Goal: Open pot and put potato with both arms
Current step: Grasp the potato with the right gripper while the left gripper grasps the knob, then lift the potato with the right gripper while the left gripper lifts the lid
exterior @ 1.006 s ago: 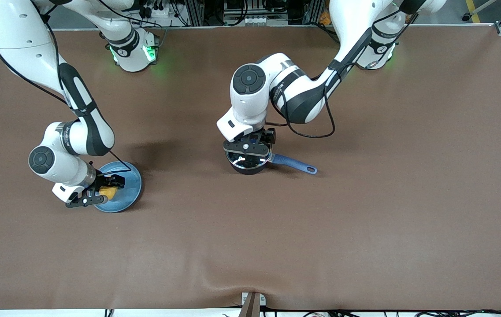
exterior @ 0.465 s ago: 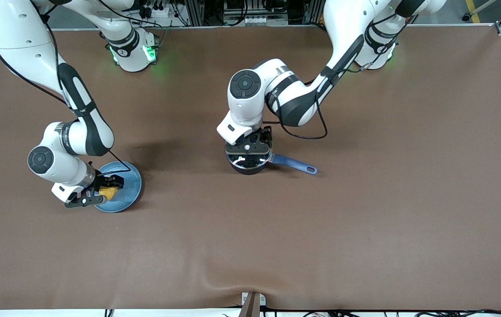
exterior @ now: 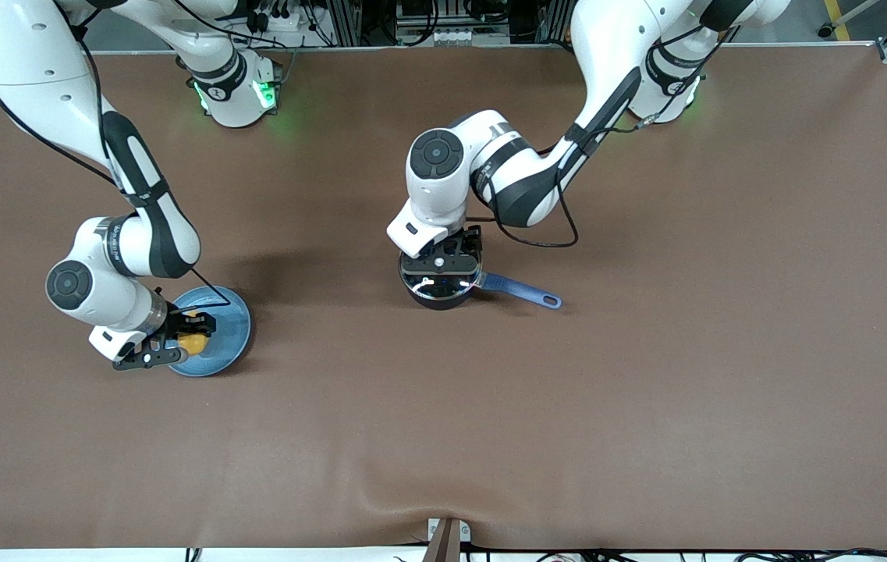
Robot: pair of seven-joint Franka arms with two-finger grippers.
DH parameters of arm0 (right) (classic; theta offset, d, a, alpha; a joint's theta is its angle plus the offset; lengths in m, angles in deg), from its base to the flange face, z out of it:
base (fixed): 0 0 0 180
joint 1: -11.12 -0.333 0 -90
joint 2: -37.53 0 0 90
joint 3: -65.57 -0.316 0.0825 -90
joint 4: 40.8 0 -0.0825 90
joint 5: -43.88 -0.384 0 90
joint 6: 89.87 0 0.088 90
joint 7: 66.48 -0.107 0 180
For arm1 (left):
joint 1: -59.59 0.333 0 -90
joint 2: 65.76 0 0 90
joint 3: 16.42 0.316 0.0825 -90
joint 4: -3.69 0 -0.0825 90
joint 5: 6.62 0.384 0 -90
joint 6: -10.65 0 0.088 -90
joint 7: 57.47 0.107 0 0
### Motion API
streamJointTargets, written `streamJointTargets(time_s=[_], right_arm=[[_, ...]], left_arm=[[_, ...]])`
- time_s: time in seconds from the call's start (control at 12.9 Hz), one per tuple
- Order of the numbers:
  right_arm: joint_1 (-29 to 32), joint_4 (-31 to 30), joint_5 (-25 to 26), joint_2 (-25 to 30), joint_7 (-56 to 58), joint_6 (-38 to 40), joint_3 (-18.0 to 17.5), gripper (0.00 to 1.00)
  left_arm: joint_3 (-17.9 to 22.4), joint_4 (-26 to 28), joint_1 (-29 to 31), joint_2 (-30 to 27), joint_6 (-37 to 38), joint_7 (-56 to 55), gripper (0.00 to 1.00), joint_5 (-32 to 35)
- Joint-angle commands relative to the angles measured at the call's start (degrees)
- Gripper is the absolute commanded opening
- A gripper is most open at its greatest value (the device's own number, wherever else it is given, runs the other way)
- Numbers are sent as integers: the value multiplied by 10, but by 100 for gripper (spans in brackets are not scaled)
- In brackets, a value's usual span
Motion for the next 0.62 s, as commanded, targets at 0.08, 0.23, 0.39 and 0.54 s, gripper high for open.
streamJointTargets(time_s=[0.08,0.23,0.39,0.54], right_arm=[[8,27,-20,37,0,63,-9,0],[5,29,-21,53,-6,70,-10,0],[-2,28,-21,66,-46,72,-15,0],[-21,28,-21,76,-94,79,-21,0]], left_arm=[[3,21,-4,-3,-18,-7,100,19],[4,28,-4,-3,-28,-7,100,19],[3,25,-4,0,-29,-8,99,18],[3,23,-4,1,-29,-8,87,18]])
